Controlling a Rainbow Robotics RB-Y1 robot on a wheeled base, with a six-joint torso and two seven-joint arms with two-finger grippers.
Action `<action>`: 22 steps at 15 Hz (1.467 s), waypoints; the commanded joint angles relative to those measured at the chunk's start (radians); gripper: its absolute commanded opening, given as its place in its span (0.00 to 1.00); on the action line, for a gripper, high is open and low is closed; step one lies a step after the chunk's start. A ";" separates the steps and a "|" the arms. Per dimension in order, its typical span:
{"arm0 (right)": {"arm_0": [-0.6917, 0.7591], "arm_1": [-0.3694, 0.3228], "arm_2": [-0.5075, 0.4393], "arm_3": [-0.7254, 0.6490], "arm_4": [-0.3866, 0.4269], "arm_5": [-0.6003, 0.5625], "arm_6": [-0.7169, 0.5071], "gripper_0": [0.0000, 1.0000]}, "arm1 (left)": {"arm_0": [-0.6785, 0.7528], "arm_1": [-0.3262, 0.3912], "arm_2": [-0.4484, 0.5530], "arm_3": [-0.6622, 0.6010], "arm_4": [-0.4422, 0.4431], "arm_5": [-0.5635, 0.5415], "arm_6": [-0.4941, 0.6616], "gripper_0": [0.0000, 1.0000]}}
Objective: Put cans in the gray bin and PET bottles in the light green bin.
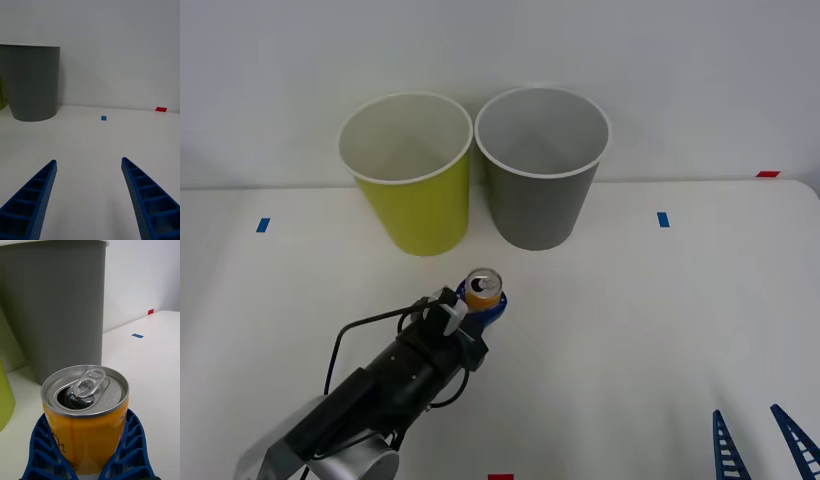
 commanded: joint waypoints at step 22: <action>0.000 0.000 0.000 0.000 0.000 0.000 0.000 0.59 | -0.380 -0.120 0.485 -0.791 -0.057 1.537 0.349 0.00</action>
